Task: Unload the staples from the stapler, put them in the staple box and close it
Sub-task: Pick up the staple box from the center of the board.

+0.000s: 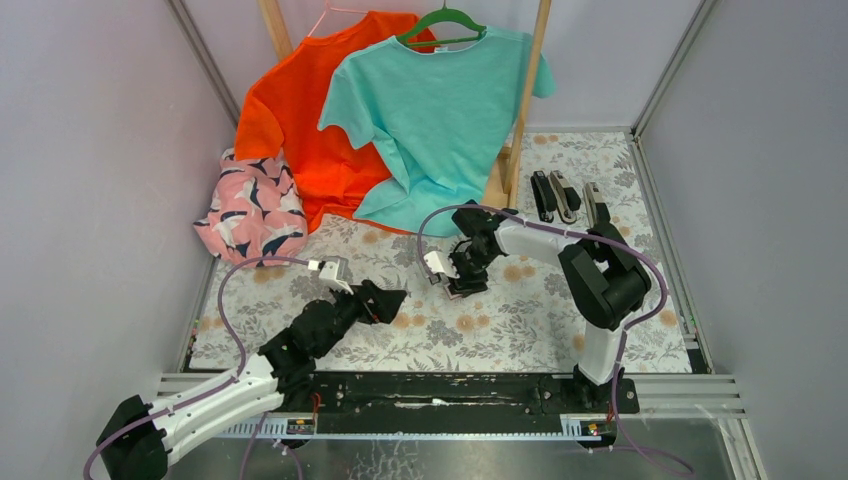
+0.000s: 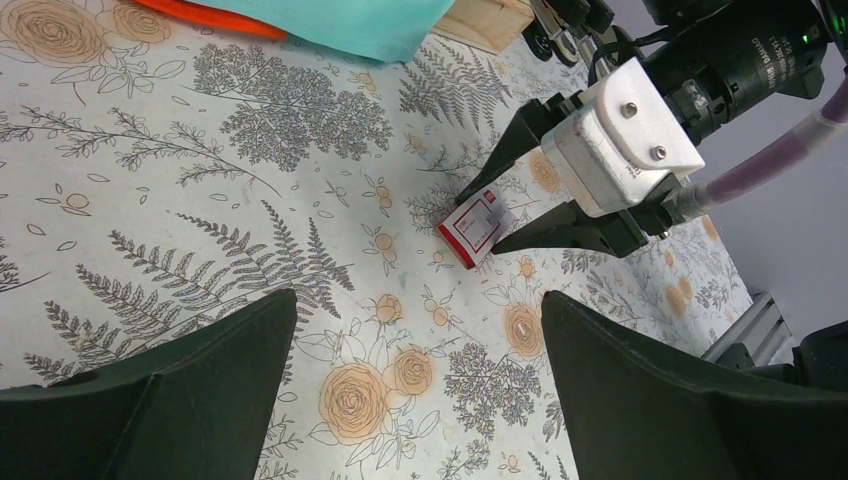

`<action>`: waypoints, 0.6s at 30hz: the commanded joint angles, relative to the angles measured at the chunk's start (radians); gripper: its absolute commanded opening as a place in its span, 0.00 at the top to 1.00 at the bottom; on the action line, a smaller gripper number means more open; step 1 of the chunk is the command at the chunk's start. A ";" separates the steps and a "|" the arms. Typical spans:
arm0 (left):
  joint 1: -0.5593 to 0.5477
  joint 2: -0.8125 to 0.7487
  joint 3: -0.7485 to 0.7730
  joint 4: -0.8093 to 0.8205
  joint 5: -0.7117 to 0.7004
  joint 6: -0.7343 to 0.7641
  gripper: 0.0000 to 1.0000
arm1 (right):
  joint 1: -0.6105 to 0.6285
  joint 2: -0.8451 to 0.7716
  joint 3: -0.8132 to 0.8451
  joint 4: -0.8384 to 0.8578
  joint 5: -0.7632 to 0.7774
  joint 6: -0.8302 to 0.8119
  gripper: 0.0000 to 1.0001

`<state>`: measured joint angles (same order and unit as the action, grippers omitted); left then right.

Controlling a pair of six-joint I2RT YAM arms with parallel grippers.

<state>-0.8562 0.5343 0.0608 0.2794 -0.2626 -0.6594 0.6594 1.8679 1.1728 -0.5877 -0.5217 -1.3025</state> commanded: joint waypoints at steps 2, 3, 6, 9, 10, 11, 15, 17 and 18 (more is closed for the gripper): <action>0.004 -0.004 0.003 0.000 -0.029 0.009 0.00 | 0.009 -0.033 -0.034 0.021 0.069 -0.005 0.46; 0.005 -0.005 0.003 -0.001 -0.030 0.009 0.00 | 0.008 -0.038 -0.041 0.022 0.076 -0.008 0.47; 0.004 -0.009 0.004 -0.007 -0.032 0.012 0.00 | 0.004 -0.051 -0.055 0.015 0.095 -0.003 0.49; 0.004 -0.009 0.003 -0.008 -0.031 0.014 0.00 | -0.024 -0.066 -0.058 0.001 0.095 0.012 0.51; 0.004 -0.008 0.003 -0.006 -0.031 0.014 0.00 | -0.037 -0.073 -0.062 -0.002 0.092 0.013 0.52; 0.004 -0.008 0.004 -0.004 -0.029 0.014 0.00 | -0.053 -0.081 -0.068 -0.002 0.094 0.014 0.53; 0.005 -0.005 0.005 0.000 -0.025 0.014 0.00 | -0.137 -0.115 -0.098 -0.003 0.094 0.012 0.54; 0.004 -0.002 0.006 0.003 -0.023 0.014 0.00 | -0.185 -0.133 -0.112 -0.002 0.089 0.003 0.54; 0.004 0.000 0.007 0.003 -0.023 0.015 0.00 | -0.209 -0.140 -0.120 -0.003 0.086 0.000 0.54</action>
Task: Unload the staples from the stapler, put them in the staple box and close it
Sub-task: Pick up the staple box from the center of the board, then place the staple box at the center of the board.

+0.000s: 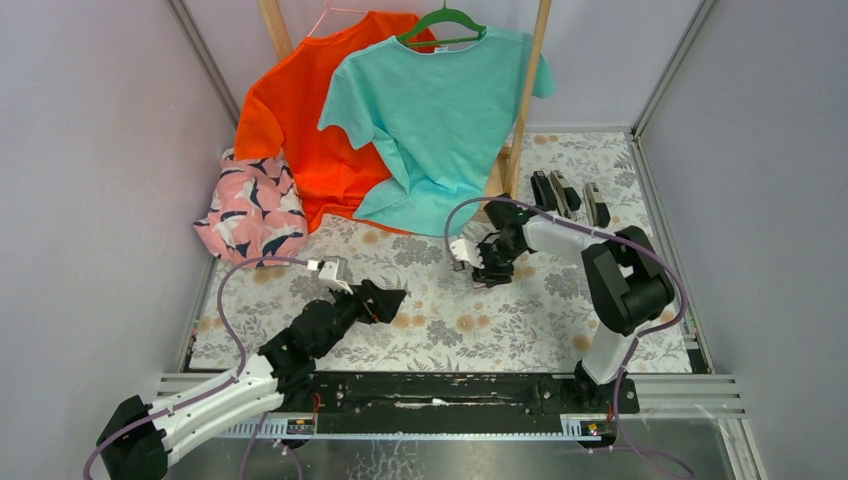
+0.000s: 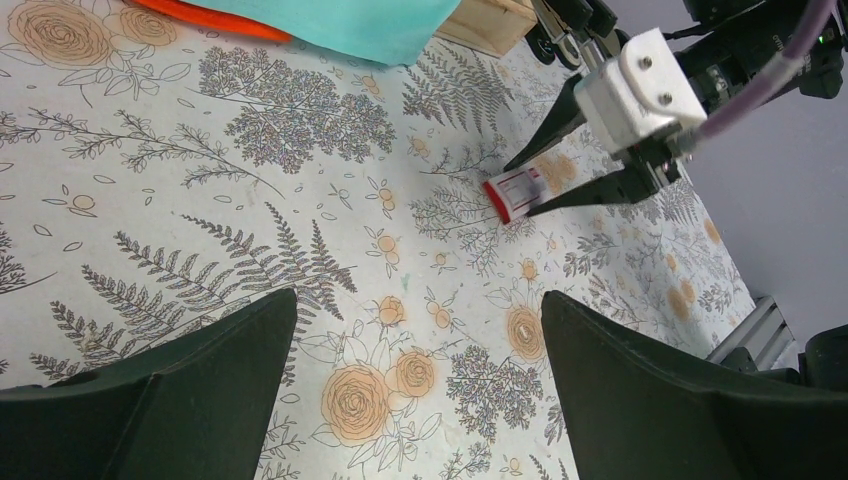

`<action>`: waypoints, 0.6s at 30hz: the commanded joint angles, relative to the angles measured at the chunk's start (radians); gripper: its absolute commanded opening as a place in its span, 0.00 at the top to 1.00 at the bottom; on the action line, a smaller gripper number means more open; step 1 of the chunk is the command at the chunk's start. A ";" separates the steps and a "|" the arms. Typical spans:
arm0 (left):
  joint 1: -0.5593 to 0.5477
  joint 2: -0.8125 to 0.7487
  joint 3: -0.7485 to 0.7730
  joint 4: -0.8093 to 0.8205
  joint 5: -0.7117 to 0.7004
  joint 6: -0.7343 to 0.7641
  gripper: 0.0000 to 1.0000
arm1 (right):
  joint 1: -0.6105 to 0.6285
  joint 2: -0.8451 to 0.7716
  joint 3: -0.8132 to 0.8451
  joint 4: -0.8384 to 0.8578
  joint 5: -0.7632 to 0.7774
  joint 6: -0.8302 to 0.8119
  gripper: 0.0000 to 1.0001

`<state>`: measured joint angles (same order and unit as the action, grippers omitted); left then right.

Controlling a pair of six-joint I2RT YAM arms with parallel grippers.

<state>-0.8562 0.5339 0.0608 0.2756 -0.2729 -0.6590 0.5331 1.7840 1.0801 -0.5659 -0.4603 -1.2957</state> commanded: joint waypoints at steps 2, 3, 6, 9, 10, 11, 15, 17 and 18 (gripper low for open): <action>0.005 0.002 0.009 0.008 -0.008 0.015 0.00 | -0.134 -0.065 -0.034 -0.023 0.022 -0.014 0.54; 0.004 0.003 0.009 0.009 -0.008 0.016 0.00 | -0.155 -0.066 -0.036 -0.022 0.025 -0.014 0.54; 0.004 0.007 0.011 0.010 -0.005 0.015 0.00 | -0.207 -0.059 -0.039 -0.020 0.035 -0.017 0.53; 0.005 0.009 0.016 0.010 0.000 0.015 0.00 | -0.251 -0.050 -0.045 -0.005 0.043 -0.007 0.50; 0.005 0.010 0.019 0.012 0.005 0.015 0.00 | -0.264 -0.050 -0.044 -0.002 0.040 -0.002 0.48; 0.005 0.011 0.021 0.014 0.009 0.015 0.00 | -0.276 -0.055 -0.044 -0.006 0.030 0.002 0.45; 0.005 0.043 0.024 0.066 0.059 0.008 0.02 | -0.309 -0.142 -0.047 -0.053 -0.078 0.033 0.33; 0.005 0.093 0.039 0.106 0.080 -0.003 0.05 | -0.314 -0.221 -0.055 -0.076 -0.120 0.059 0.30; 0.005 0.130 0.052 0.124 0.090 -0.009 0.08 | -0.318 -0.248 -0.068 -0.084 -0.144 0.067 0.29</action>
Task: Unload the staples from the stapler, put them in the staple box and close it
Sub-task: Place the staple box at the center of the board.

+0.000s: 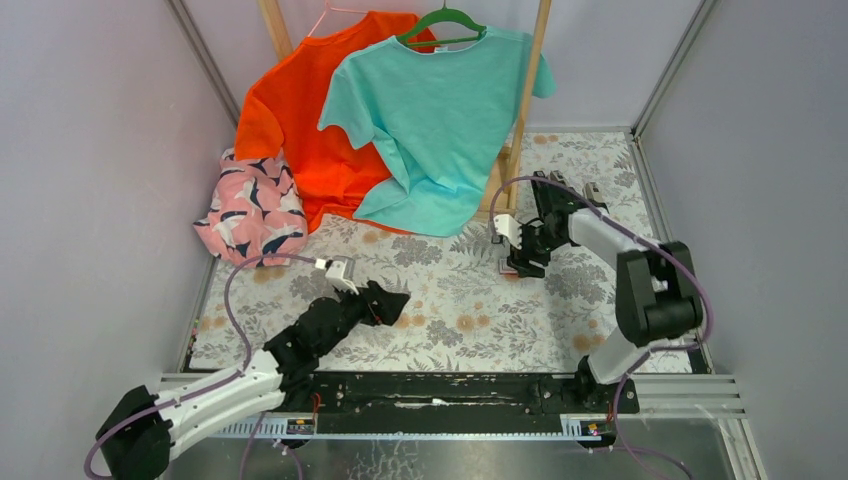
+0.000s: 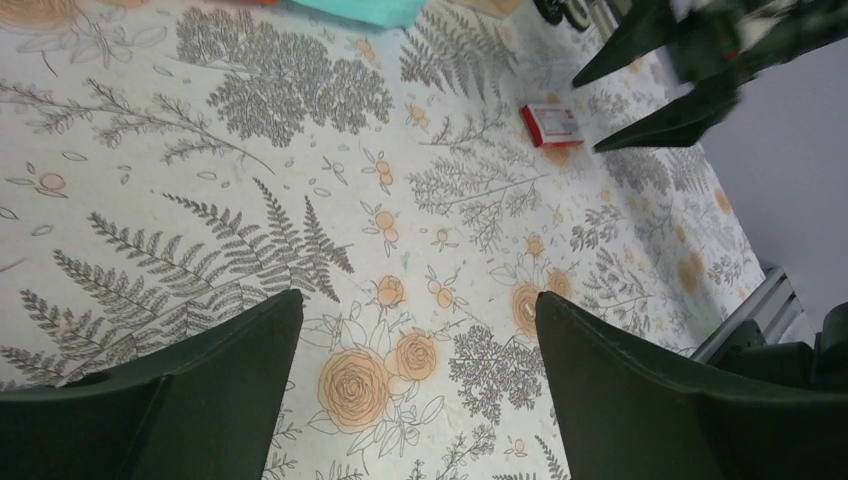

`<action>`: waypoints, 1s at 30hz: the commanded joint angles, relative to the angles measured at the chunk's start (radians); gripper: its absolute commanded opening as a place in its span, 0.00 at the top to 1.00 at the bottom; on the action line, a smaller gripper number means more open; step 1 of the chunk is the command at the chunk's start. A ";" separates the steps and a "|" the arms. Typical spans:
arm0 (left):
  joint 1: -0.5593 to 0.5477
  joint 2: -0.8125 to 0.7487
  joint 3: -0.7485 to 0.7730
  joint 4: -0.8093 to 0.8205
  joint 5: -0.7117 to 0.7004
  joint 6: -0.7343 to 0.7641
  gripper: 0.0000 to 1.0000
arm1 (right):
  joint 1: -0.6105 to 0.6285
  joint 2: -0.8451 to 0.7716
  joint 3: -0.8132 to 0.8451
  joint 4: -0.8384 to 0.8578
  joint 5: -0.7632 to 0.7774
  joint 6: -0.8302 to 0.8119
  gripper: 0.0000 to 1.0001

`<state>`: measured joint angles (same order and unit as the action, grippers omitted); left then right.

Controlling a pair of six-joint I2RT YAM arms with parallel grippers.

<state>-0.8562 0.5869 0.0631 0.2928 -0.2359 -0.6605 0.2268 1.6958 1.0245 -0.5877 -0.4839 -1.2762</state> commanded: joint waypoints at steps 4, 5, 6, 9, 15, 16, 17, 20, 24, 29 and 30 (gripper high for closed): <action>0.003 0.286 0.178 0.081 0.055 -0.033 0.32 | -0.015 -0.293 -0.068 0.026 -0.096 0.342 0.25; -0.002 0.358 0.231 0.048 0.051 -0.043 0.39 | -0.016 -0.309 -0.076 0.054 -0.036 0.455 0.27; -0.010 0.430 0.285 0.016 0.041 -0.047 0.47 | -0.017 -0.318 -0.079 0.076 0.020 0.558 0.31; -0.059 0.634 0.466 -0.112 -0.048 -0.062 0.59 | -0.030 -0.311 -0.061 0.058 0.114 0.789 0.55; -0.169 0.999 0.839 -0.362 -0.264 -0.153 0.77 | -0.035 -0.285 -0.048 0.020 0.231 0.935 0.81; -0.175 1.069 0.884 -0.382 -0.268 -0.159 0.77 | -0.035 -0.279 -0.052 0.041 0.266 0.939 0.84; -0.180 1.097 0.923 -0.388 -0.263 -0.161 0.78 | -0.036 -0.271 -0.062 0.062 0.294 0.948 0.87; -0.183 1.217 1.015 -0.389 -0.222 -0.158 0.78 | -0.038 -0.228 -0.074 0.072 0.303 0.947 0.95; -0.183 1.332 1.135 -0.396 -0.194 -0.135 0.80 | -0.048 -0.159 -0.072 0.074 0.296 0.939 1.00; -0.181 1.449 1.253 -0.456 -0.208 -0.133 0.80 | -0.084 -0.087 -0.051 0.074 0.251 0.941 1.00; -0.180 1.465 1.267 -0.467 -0.219 -0.134 0.80 | -0.084 -0.076 -0.048 0.079 0.253 0.942 1.00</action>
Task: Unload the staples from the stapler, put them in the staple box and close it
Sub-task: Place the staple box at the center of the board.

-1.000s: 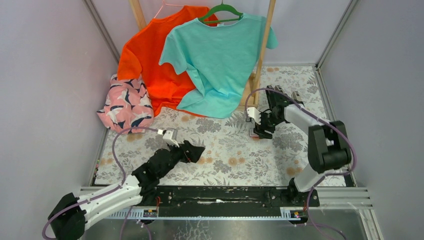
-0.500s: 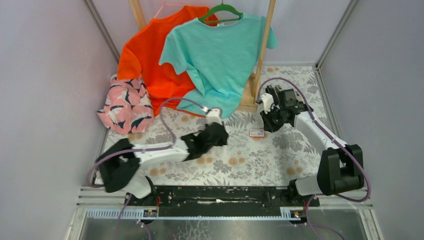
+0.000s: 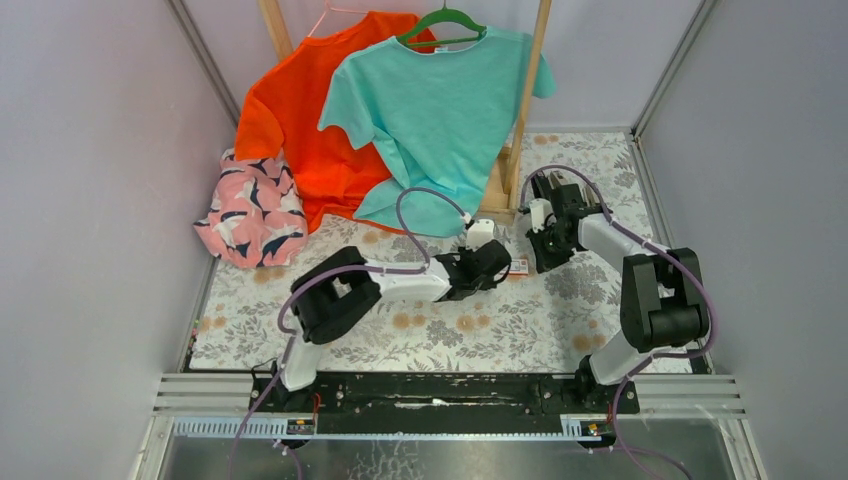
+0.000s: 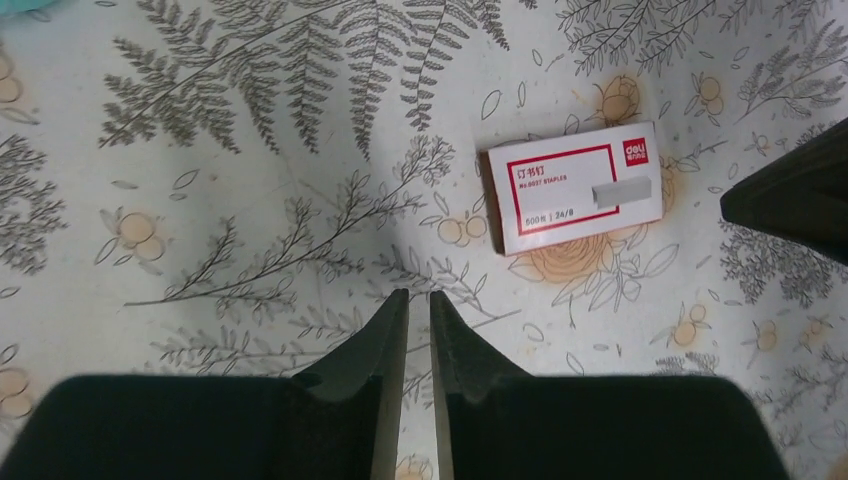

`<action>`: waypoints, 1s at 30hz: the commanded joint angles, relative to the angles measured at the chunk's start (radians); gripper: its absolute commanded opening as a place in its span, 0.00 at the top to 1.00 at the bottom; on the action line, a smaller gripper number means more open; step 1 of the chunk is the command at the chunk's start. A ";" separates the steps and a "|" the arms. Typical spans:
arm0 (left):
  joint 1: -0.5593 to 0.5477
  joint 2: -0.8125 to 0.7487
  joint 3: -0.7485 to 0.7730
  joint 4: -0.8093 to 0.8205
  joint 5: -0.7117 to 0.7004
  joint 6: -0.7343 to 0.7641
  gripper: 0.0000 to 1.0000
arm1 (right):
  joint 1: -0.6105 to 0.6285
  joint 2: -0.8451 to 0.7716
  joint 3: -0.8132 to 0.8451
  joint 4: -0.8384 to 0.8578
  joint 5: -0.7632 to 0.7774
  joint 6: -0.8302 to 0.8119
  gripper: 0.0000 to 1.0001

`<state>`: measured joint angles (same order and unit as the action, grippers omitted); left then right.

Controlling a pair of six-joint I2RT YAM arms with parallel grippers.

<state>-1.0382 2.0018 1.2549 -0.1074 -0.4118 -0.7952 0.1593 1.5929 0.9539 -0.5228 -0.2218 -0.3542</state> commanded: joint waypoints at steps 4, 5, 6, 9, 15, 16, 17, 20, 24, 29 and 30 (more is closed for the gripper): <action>0.016 0.098 0.125 -0.105 -0.067 0.008 0.80 | -0.018 0.065 0.050 0.024 -0.010 0.027 1.00; 0.021 0.107 0.136 -0.112 -0.060 0.010 0.80 | -0.018 0.094 0.056 0.024 -0.012 0.029 1.00; 0.027 0.117 0.144 -0.112 -0.055 0.012 0.80 | -0.018 0.106 0.062 0.024 -0.016 0.030 1.00; 0.033 0.148 0.174 -0.113 -0.034 0.024 0.80 | -0.018 0.128 0.074 0.028 -0.019 0.035 1.00; 0.034 0.194 0.239 -0.148 -0.024 0.038 0.80 | -0.018 0.154 0.097 0.041 -0.022 0.052 1.00; 0.036 0.197 0.245 -0.152 -0.027 0.041 0.80 | -0.019 0.159 0.102 0.043 -0.024 0.054 1.00; 0.035 0.202 0.252 -0.156 -0.029 0.044 0.80 | -0.019 0.162 0.107 0.044 -0.028 0.057 1.00; 0.035 0.211 0.266 -0.163 -0.022 0.051 0.80 | -0.018 0.176 0.119 0.039 -0.071 0.063 1.00; 0.035 0.226 0.279 -0.163 0.003 0.059 0.81 | -0.017 0.188 0.123 0.019 -0.148 0.070 1.00; 0.034 0.238 0.289 -0.163 0.035 0.063 0.82 | -0.017 0.189 0.128 0.000 -0.186 0.079 1.00; 0.035 0.239 0.292 -0.161 0.042 0.067 0.82 | -0.017 0.187 0.128 0.002 -0.183 0.079 1.00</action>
<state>-1.0069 2.1956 1.5303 -0.2226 -0.4221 -0.7486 0.1413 1.7718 1.0508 -0.5072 -0.3351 -0.2970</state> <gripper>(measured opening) 0.182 0.011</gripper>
